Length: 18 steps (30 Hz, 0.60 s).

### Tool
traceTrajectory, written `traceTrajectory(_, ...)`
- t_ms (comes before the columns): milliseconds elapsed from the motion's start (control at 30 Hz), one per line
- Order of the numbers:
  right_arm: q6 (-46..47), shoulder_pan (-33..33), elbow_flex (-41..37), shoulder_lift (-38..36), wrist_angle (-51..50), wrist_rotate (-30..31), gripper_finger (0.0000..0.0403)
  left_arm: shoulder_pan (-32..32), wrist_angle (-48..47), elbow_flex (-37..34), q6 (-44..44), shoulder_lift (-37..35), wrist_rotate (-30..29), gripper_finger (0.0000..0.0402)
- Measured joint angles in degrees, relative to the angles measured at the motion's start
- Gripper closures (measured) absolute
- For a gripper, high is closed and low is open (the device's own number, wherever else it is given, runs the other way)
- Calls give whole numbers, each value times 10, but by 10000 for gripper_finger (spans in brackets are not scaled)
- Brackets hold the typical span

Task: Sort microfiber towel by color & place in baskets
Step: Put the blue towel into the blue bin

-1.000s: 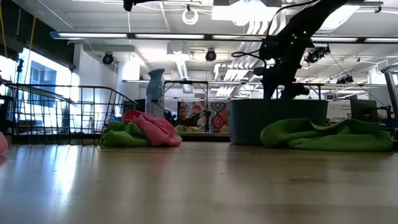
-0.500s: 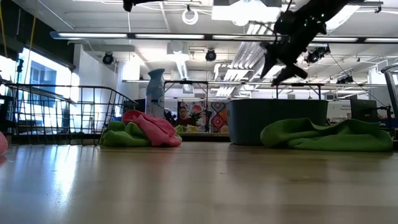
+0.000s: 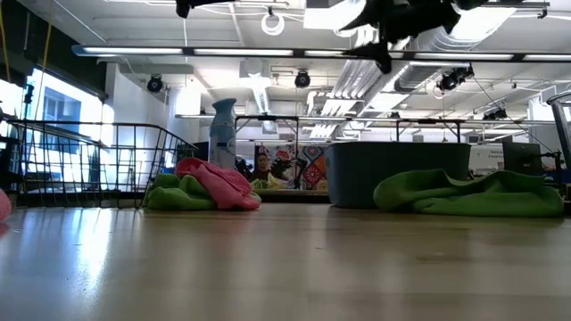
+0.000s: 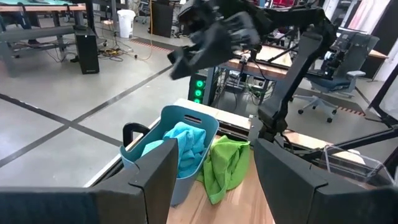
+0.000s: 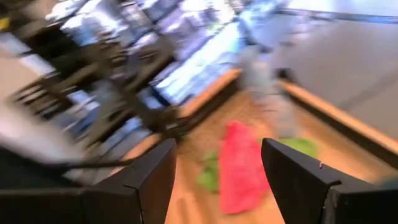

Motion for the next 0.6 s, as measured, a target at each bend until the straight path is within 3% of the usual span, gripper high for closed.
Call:
traceTrajectory(333,-26,109,0,-75,41,-14,171,0,25,0,-18,0,8,202)
traceTrajectory(600,-24,145,0,-178,23,22,171,-1,56,0,-71,0,92,202)
